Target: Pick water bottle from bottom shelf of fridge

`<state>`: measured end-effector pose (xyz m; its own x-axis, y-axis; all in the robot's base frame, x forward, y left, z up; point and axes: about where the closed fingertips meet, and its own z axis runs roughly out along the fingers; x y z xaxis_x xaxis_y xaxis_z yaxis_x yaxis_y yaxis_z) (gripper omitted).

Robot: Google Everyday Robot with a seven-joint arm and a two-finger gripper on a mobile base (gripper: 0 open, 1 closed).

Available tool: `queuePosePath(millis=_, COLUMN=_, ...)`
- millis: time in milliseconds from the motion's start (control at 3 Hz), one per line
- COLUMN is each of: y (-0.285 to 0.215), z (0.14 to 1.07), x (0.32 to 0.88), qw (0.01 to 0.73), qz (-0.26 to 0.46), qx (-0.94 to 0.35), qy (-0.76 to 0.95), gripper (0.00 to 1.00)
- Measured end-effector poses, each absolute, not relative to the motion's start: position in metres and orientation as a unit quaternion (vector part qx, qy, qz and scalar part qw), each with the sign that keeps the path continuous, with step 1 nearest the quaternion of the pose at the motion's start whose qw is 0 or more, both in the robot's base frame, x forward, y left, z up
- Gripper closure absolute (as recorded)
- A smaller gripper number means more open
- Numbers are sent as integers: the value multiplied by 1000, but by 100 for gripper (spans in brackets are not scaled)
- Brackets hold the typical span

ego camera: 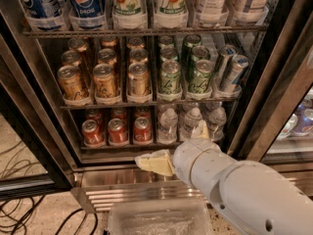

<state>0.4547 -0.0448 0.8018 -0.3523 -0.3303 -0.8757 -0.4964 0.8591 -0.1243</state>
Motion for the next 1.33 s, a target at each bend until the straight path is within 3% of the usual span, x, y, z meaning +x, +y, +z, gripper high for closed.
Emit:
queuePosePath(millis=667, y=-85, z=806, x=478, qw=598, qz=23, qx=-206, qy=774, gripper=0)
queuePosePath(millis=1333, y=-77, z=817, x=482, qw=628, qz=19, qx=-203, qy=751, gripper=0)
